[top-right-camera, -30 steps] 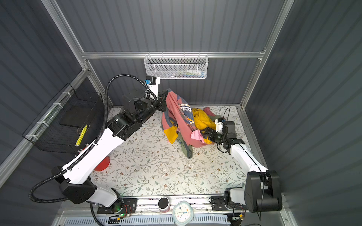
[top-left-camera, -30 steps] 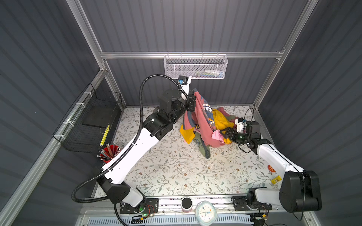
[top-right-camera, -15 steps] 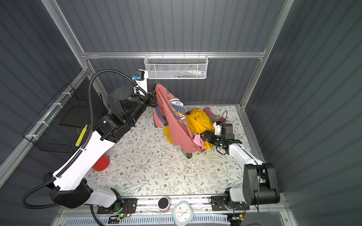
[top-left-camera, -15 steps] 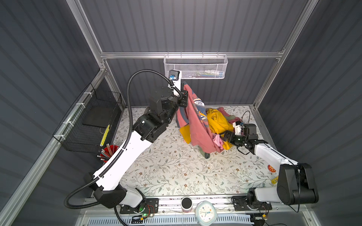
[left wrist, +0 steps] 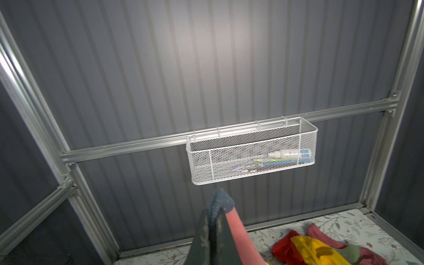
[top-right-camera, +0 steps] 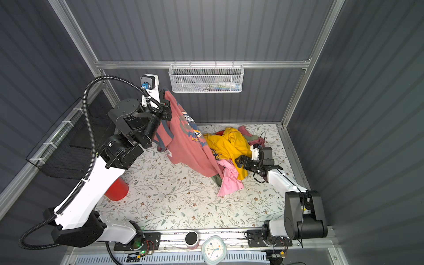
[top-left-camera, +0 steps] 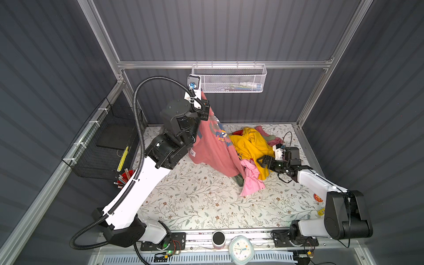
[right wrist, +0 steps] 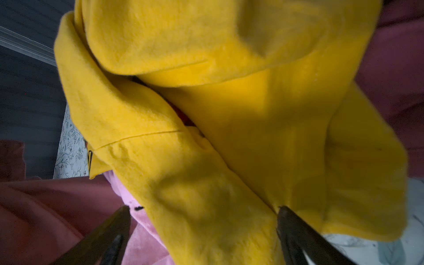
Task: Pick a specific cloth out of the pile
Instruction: 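Pull the red T-shirt from the pile with the left gripper while the right releases, then lower the red T-shirt onto the table beside the pile with the left gripper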
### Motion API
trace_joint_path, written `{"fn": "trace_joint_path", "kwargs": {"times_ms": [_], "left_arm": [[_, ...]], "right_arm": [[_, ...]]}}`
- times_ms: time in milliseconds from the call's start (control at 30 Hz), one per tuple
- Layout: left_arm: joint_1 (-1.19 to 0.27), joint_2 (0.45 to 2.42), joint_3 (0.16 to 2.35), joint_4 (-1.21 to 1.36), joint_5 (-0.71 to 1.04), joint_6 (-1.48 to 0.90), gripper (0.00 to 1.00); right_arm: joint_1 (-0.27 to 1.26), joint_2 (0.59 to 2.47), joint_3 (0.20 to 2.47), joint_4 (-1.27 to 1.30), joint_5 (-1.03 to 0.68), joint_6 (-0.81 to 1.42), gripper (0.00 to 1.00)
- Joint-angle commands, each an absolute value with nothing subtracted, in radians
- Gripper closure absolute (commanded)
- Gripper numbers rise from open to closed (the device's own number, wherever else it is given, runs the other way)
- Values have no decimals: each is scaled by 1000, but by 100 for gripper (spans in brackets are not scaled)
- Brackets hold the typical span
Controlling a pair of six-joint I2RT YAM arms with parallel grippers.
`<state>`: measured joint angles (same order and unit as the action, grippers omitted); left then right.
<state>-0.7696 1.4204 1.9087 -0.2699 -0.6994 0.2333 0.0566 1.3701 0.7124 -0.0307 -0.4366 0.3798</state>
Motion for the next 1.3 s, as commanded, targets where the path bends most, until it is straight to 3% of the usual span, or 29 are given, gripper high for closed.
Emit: {"fn": "trace_joint_path", "kwargs": {"times_ms": [0,167,433,767,1267], "left_arm": [[-737,1401,1931,-227,-825,323,100],[-601,1375,1953,-329,-799,289,100],[-561,1402,1957,-319,-893,451,100],[-431,1424,1999,-388,-867,493,100],[-419,1476,1860,-470,-715,260,100]], "right_arm": [[53,1316,704,-29,-395,352,1],[52,1261,708,-52,-346,336,1],[52,1237,727,-81,-345,321,1],[53,1223,727,-97,-295,307,1],[52,1210,733,-110,-287,305,1]]}}
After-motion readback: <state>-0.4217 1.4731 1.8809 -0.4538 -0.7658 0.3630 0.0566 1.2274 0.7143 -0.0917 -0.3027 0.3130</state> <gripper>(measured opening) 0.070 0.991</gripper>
